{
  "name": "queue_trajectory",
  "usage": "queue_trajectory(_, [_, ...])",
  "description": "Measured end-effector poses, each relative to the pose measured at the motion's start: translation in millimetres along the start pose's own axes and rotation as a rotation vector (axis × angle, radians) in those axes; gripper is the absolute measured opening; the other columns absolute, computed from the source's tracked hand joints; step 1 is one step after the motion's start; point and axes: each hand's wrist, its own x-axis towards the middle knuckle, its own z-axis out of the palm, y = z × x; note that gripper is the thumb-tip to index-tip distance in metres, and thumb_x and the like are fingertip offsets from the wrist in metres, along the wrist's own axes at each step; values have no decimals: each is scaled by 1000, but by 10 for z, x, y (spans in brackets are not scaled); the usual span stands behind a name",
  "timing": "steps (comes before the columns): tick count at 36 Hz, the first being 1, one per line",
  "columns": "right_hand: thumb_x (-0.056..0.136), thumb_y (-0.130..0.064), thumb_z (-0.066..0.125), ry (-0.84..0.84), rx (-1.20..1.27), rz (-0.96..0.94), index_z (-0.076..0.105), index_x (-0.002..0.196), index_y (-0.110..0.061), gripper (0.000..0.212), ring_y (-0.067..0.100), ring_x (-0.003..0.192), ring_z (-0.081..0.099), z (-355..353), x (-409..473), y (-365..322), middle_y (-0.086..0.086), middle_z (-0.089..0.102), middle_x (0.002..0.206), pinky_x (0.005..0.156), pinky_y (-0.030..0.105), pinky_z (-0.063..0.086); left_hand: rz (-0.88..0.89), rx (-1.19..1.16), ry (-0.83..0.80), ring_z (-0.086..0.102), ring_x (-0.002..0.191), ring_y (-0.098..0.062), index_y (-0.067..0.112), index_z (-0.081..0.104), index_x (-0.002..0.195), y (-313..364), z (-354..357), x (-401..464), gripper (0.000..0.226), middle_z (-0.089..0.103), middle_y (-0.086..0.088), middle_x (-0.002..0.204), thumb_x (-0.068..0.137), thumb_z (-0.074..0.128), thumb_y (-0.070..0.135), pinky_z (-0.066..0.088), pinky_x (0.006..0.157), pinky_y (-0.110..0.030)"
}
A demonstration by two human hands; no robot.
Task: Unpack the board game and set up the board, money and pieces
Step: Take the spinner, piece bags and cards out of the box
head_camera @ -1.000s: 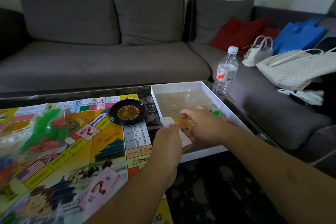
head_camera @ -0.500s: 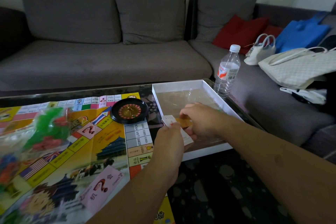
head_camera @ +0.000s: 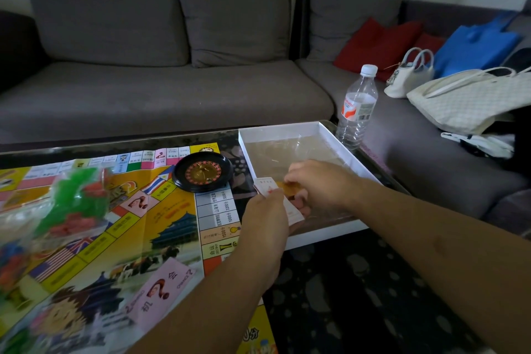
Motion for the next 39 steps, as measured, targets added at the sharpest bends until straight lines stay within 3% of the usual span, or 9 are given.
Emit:
queue_trajectory(6, [91,-23,71,17,-40,2,62,88,-29,11,19,97,59,24,12,19,-5,57,102,80,39,52,-4,20,5,70,90,-29,16,55,90,47,-1,-108,16,67,-15,88,106,56,13,58,93,-47])
queue_trajectory(9, [89,-29,75,30,-161,-55,63,106,-24,21,20,102,58,49,24,5,-2,58,109,81,39,52,2,23,11,66,118,-37,13,57,113,76,26,-146,7,68,-24,119,107,54,15,51,108,-52])
queue_trajectory(15, [89,-33,74,34,-278,-111,56,118,-23,35,20,107,56,26,-31,-6,-2,59,115,76,31,35,38,47,27,68,81,-22,24,51,85,18,-7,-129,23,68,-10,87,105,57,16,60,92,-44])
queue_trajectory(20, [88,-29,74,82,-227,-84,61,105,-28,22,18,102,60,66,-27,16,-6,60,108,72,31,39,34,46,16,69,93,-27,16,60,105,34,-4,-149,2,69,-14,98,104,59,18,55,102,-53])
queue_trajectory(22, [89,-27,72,96,-206,-58,63,98,-29,13,18,101,60,71,-24,8,-6,59,106,70,31,39,38,34,12,71,96,-30,20,59,92,30,-12,-157,12,72,-16,99,104,59,17,57,101,-52])
queue_trajectory(27, [81,-29,76,-2,-53,18,49,84,-31,27,19,98,54,20,-17,-34,-2,53,107,75,34,44,44,20,-29,71,78,-30,18,56,86,35,-32,-165,21,72,-17,82,106,54,10,61,79,-43])
queue_trajectory(30, [79,-27,74,-48,69,66,57,97,-29,25,21,103,54,-4,-19,-4,-2,50,110,85,38,52,77,55,-49,71,72,-28,18,57,87,34,-46,-195,23,75,-18,85,107,50,10,61,75,-39])
queue_trajectory(35, [79,-25,75,-63,168,103,48,83,-36,29,18,96,52,-12,-4,-9,-4,47,110,79,36,52,100,66,-50,74,80,-32,19,59,90,42,-63,-238,23,76,-26,101,108,47,11,61,85,-44])
queue_trajectory(39, [81,-21,72,-70,204,148,61,102,-31,25,17,102,54,-27,10,-13,-6,48,113,87,41,55,92,39,-35,75,84,-33,20,58,91,51,-69,-255,23,77,-23,97,108,47,9,61,92,-47])
